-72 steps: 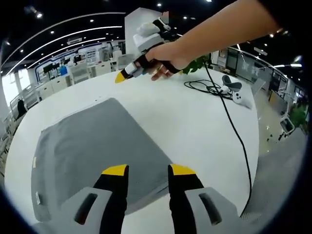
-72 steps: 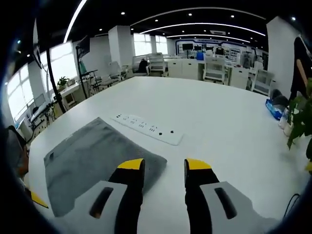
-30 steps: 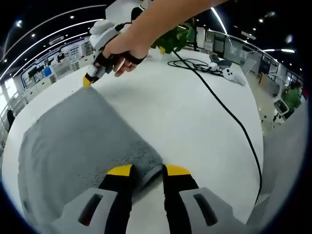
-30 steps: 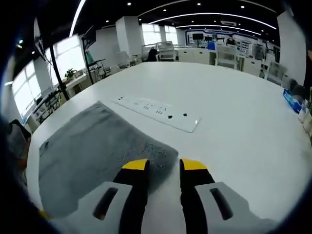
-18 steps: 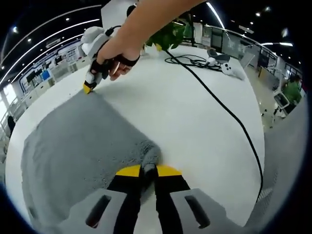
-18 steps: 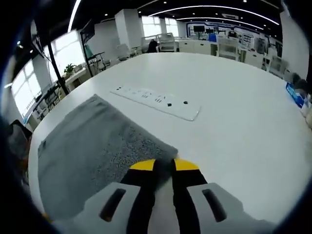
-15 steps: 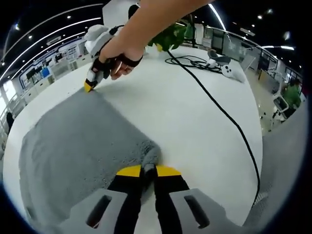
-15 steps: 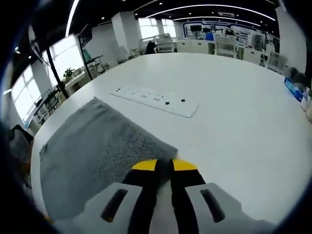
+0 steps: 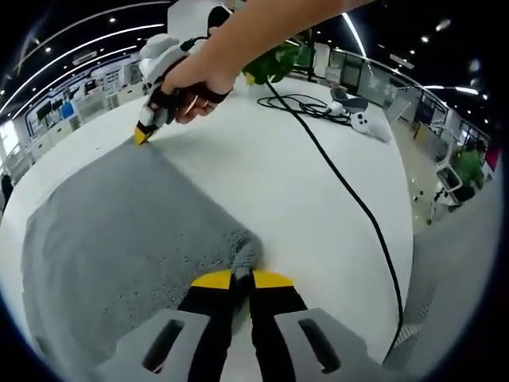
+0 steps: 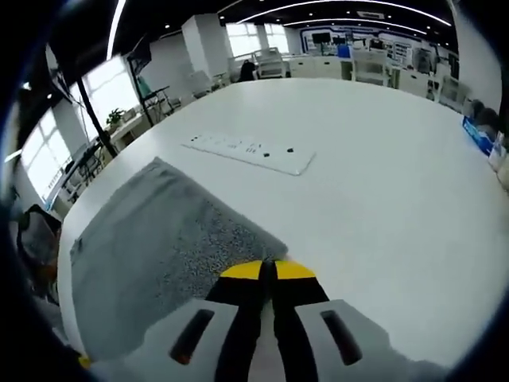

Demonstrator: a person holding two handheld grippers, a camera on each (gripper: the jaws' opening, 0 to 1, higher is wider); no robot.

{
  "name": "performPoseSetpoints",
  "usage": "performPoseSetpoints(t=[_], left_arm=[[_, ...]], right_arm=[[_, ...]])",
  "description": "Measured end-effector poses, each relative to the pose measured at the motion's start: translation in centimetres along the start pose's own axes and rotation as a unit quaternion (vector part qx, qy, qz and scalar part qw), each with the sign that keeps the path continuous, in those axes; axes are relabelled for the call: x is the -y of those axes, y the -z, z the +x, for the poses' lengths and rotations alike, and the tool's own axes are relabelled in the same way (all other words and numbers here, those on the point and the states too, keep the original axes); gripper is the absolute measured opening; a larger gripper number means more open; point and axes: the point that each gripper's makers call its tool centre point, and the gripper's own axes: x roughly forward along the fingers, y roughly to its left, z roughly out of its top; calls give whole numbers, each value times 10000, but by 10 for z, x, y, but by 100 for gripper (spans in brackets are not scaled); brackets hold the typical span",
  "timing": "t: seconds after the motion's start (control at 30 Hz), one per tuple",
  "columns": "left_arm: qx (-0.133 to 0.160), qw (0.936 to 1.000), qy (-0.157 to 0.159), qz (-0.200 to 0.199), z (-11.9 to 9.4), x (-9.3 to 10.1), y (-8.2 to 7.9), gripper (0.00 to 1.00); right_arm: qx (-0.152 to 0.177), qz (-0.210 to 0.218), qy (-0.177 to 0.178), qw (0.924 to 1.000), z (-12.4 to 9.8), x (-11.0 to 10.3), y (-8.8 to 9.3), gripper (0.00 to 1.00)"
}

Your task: Fold the towel on the table until its edges align and the towel forms a compact rectangular stack.

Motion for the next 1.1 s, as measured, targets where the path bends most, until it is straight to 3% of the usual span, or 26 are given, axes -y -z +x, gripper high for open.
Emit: performPoseSetpoints(t=[0.2,0.33,0.5,0.9,1.1], left_arm=[[-11,9998,208,57,5,20,-4,6],[-79,9995,293,73,7,31,-7,6],[-50,9991,421,-20,7,44,-15,6],[319,9970,657,-248,2,65,-50,5],[688,9939,688,-521,-6,69,-73,5]], right_arm=[[-236,-111,-55,9996,-16,3,12,1],[-294,138,-77,9994,-26,10,20,1],[-358,-16,10,9994,-41,15,27,0],[-365,-10,117,9993,-67,29,26,0],[-350,-3,252,9991,-81,38,23,0]])
